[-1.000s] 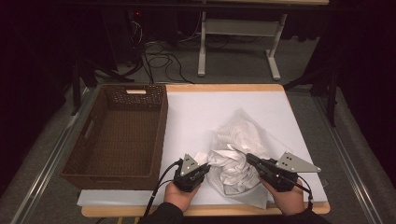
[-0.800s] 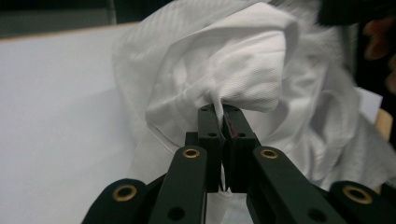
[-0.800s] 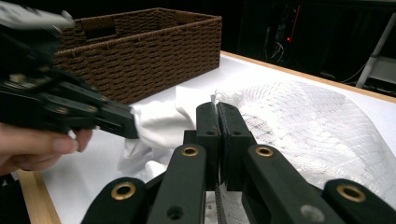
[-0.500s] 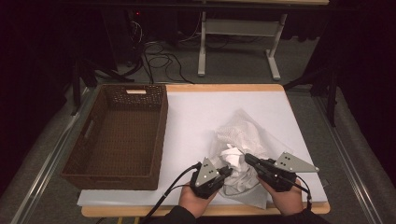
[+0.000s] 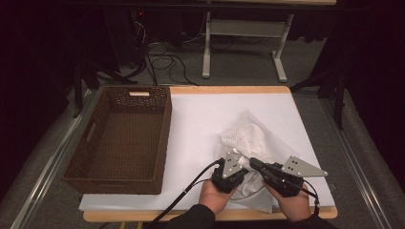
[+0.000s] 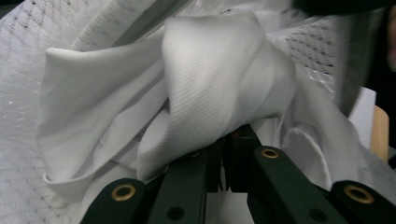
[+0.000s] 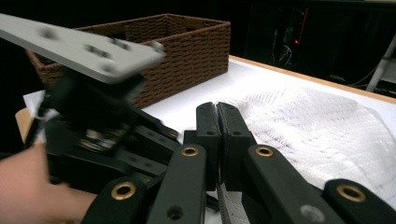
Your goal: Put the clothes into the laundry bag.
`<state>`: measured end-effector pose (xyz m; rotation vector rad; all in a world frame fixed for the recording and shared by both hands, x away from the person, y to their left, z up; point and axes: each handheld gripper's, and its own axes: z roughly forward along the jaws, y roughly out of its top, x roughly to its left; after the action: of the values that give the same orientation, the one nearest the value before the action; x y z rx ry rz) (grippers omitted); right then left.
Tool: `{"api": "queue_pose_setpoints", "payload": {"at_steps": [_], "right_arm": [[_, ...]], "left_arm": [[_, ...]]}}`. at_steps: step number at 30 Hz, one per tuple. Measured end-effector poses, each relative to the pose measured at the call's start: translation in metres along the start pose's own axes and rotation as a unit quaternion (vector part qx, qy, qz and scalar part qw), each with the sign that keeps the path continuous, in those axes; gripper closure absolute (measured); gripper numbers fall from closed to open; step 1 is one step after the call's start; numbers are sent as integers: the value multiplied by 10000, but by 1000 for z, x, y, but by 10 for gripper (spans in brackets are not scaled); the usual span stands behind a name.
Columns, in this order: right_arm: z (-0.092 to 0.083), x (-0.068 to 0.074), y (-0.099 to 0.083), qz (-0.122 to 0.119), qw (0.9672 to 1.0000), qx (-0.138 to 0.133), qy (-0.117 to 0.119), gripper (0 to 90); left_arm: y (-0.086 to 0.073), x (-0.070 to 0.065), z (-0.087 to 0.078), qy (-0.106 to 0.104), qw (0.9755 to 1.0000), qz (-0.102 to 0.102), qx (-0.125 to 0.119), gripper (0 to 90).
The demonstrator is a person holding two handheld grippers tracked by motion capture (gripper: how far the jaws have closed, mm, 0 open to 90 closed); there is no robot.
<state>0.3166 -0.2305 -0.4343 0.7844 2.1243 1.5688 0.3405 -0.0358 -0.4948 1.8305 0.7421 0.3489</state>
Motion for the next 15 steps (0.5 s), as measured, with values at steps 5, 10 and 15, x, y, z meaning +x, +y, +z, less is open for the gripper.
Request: {"api": "queue_pose_setpoints", "payload": {"at_steps": [5,10,15], "right_arm": [[-2,3,2,6,10000,-49,62,897],[-2,0,0,-23,10000,-18,-17,897],[0,1,-1,-49,10000,-2,-38,897]], "left_arm": [[2,2,4,102,9996,-260,-62,844],[2,-1,-13,-35,9996,-125,-250,610],[0,-2,-33,-208,9995,-121,-218,406]]}}
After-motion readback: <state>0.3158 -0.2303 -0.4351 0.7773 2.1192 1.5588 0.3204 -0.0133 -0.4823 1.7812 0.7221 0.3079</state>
